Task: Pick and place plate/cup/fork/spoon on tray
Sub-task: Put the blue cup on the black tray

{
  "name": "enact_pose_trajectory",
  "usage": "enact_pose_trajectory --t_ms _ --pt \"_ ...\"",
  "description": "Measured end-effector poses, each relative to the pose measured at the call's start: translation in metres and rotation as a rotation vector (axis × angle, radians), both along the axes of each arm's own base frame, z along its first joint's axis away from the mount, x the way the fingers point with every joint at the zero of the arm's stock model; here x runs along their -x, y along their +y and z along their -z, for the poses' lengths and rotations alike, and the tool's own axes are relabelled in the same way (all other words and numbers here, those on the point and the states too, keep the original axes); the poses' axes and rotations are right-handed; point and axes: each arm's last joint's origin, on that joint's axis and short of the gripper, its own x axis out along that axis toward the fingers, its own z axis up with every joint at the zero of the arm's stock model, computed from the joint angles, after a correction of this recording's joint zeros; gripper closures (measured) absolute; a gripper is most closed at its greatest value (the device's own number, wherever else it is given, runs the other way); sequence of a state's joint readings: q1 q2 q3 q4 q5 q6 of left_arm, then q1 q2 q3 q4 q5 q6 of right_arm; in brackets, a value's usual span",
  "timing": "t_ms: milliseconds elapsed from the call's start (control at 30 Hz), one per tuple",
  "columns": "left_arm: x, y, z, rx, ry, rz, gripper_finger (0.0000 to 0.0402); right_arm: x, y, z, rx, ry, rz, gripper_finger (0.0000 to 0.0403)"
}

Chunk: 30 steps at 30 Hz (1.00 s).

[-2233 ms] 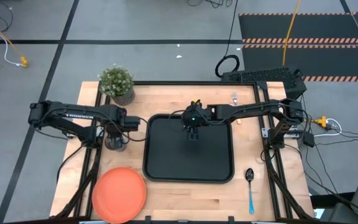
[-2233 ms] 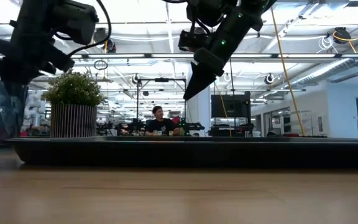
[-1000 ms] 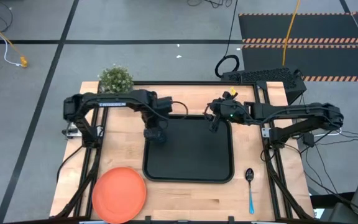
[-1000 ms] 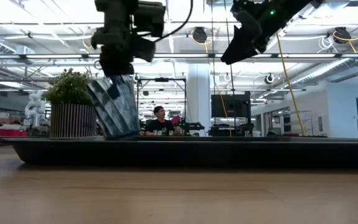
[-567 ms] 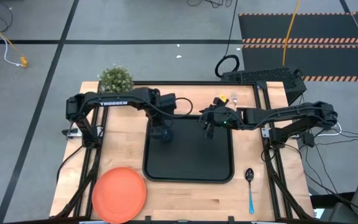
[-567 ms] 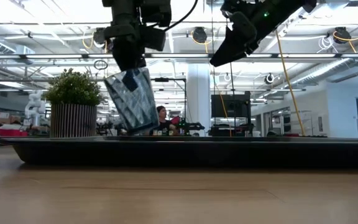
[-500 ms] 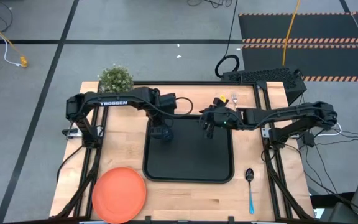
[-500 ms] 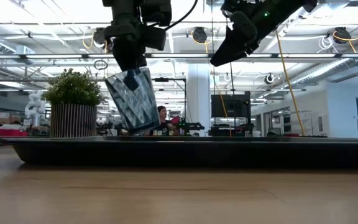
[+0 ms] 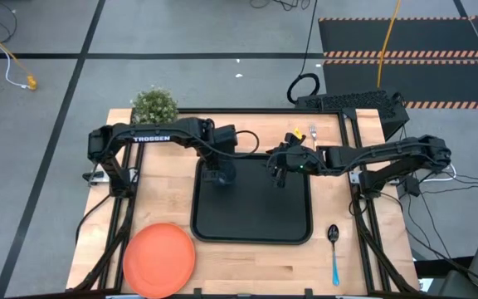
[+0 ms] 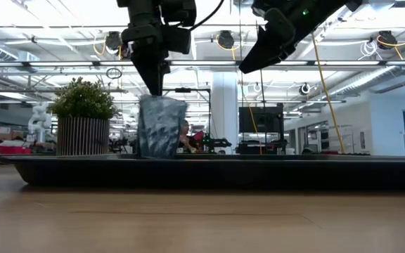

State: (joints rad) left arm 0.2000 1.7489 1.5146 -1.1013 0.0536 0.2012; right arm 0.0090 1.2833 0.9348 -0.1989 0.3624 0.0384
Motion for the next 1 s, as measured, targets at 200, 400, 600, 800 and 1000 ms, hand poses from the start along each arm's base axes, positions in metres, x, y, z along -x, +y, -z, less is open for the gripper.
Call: enact_pose_trajectory --t_ms 200,400,600,800,1000 --pt "0.005 0.000 0.001 0.010 0.053 -0.002 0.0266 0.000 0.000 0.000 -0.001 0.001 -0.001 0.0195" --pt "0.016 -0.003 -0.005 0.014 0.100 0.023 0.0266 -0.003 0.008 0.004 0.008 0.020 -0.037 0.0195" --pt "0.038 -0.008 -0.044 -0.028 -0.053 0.024 0.0266 -0.016 0.016 0.022 0.062 0.087 -0.100 0.0195" --pt "0.073 -0.021 -0.099 -0.097 -0.579 -0.047 0.0266 -0.024 0.016 0.035 0.082 0.128 -0.113 0.0195" --pt "0.123 -0.031 -0.096 -0.097 -0.866 -0.114 0.0266 -0.036 0.017 0.029 0.157 0.017 -0.165 0.0195"
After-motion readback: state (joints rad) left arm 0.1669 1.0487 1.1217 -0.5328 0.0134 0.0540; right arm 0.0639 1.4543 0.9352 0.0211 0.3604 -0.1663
